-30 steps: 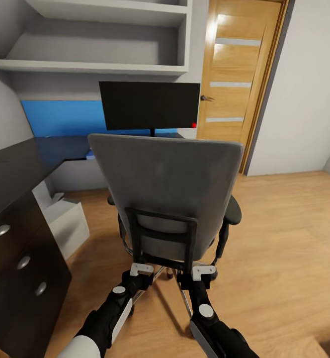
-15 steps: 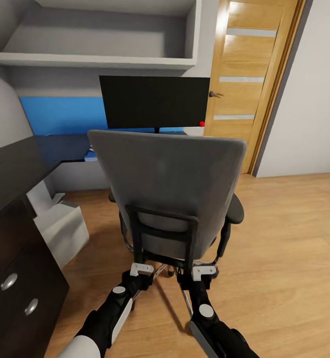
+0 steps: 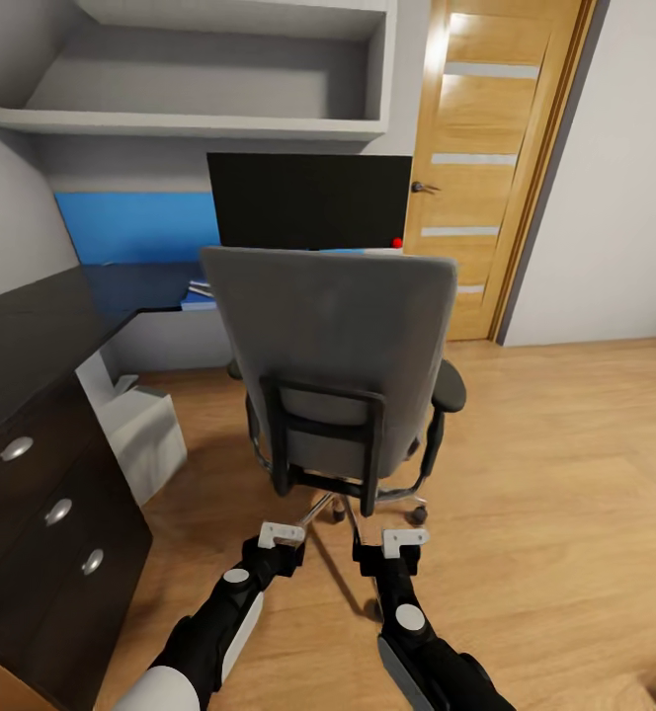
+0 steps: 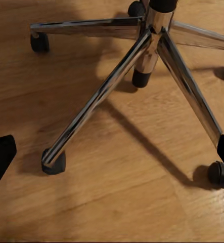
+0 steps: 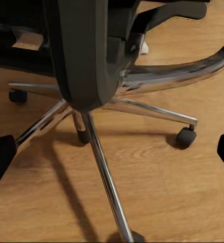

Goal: In the bedroom, organize the workspace by keeping the computer under the desk, ensuring the monitor is on the desk, placing the keyboard on the desk next to the monitor, placing the mouse on the desk next to the keyboard, moving the folder from the swivel chair onto the desk next to the mouse, stacking the notebook on top of the folder with the pen on top of the notebook, and positioning the swivel chair next to the desk.

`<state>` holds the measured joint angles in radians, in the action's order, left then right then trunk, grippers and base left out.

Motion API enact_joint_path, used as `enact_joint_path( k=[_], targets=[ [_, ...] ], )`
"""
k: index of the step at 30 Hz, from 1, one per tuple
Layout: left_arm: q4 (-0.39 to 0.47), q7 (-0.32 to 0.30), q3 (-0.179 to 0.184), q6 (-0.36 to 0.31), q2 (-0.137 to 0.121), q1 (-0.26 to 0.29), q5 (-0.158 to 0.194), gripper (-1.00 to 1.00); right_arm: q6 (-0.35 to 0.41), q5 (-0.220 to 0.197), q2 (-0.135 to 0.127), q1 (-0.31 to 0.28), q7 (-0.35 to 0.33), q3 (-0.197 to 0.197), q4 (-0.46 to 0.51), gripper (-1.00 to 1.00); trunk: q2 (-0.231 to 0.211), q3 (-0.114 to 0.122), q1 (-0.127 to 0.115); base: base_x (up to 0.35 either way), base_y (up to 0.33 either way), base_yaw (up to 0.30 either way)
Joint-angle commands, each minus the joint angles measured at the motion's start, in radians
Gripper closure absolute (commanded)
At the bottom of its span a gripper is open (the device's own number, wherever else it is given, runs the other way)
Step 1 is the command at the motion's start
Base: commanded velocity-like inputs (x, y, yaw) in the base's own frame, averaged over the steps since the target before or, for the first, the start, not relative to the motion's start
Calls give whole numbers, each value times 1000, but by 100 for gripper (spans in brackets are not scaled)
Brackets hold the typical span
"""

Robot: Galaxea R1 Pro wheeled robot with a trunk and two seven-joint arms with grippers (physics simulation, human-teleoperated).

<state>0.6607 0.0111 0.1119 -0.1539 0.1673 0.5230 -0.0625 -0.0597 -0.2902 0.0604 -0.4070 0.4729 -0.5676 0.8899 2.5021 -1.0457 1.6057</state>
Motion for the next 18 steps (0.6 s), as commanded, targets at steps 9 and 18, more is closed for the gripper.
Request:
enact_joint_path(
  k=[9,18],
  targets=[
    [2,2,-53,-6,-1,0,6,-100,-1,-15,-1,-2,11,38,-63,-100,0,-1,-1,-139,0,0],
    [5,-1,-208,-6,-3,0,11,-100,0,-15,-16,-3,18,261,-87,-100,0,-1,-1,-7,0,0]
  ],
)
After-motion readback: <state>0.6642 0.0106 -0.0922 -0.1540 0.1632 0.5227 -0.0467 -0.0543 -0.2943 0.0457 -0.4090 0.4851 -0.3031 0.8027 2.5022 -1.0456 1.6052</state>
